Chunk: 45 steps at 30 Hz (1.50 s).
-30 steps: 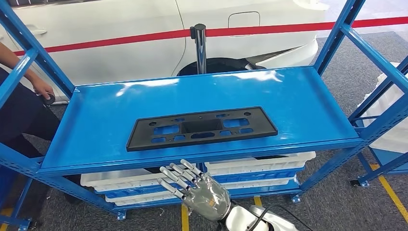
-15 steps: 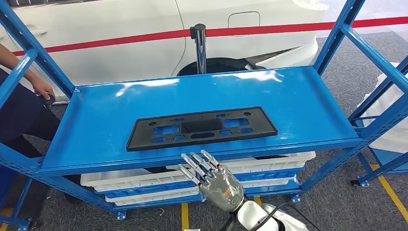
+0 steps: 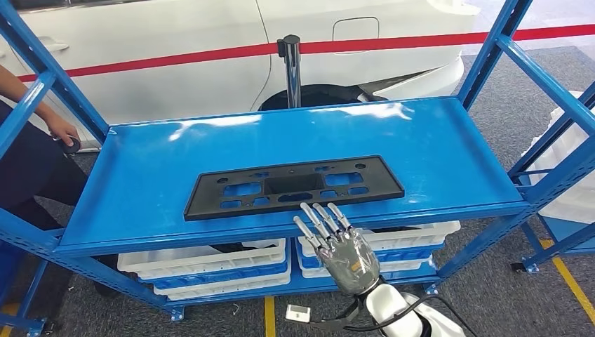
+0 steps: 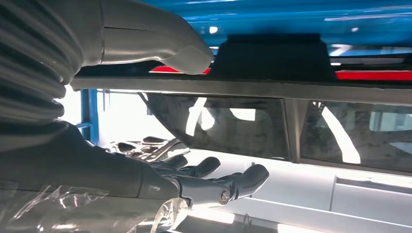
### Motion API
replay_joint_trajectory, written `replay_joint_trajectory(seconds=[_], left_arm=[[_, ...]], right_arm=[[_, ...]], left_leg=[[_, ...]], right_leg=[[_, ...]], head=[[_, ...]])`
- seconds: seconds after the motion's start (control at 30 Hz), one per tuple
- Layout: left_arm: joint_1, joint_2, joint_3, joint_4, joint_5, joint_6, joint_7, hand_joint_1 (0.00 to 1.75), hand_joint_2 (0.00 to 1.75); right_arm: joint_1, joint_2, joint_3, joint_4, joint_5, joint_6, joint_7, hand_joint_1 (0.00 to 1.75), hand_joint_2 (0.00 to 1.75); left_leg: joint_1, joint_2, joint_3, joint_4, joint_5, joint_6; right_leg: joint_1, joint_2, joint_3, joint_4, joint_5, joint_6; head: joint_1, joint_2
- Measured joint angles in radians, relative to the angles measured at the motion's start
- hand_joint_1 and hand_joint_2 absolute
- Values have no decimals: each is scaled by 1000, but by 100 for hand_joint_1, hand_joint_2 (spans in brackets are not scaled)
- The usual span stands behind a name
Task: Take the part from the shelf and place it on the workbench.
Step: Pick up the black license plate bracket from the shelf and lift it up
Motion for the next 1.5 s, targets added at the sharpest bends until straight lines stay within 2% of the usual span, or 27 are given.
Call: replay_joint_trajectory(seconds=[0.3, 0.7, 1.4, 1.5], left_arm=[[-3, 0, 0, 0, -7, 7, 0, 0, 0], [-5, 0, 0, 0, -11, -5, -16, 0, 0], [-10, 0, 0, 0, -14, -18, -17, 0, 0], [-12, 0, 0, 0, -17, -18, -18, 0, 0]], right_arm=[[17, -2, -24, 0, 21, -4, 0, 0, 175], [17, 1, -21, 0, 20, -6, -36, 0, 175], [15, 9, -9, 0, 21, -3, -49, 0, 175], [13, 12, -6, 0, 20, -4, -51, 0, 175]], left_leg=[[0, 0, 0, 0, 0, 0], [0, 0, 0, 0, 0, 0], [0, 0, 0, 0, 0, 0], [-4, 0, -2, 2, -2, 11]], right_leg=[[0, 0, 0, 0, 0, 0], [0, 0, 0, 0, 0, 0], [0, 0, 1, 0, 0, 0], [-6, -1, 2, -6, 4, 6]], head=[[0, 0], [0, 0], [0, 0], [0, 0]])
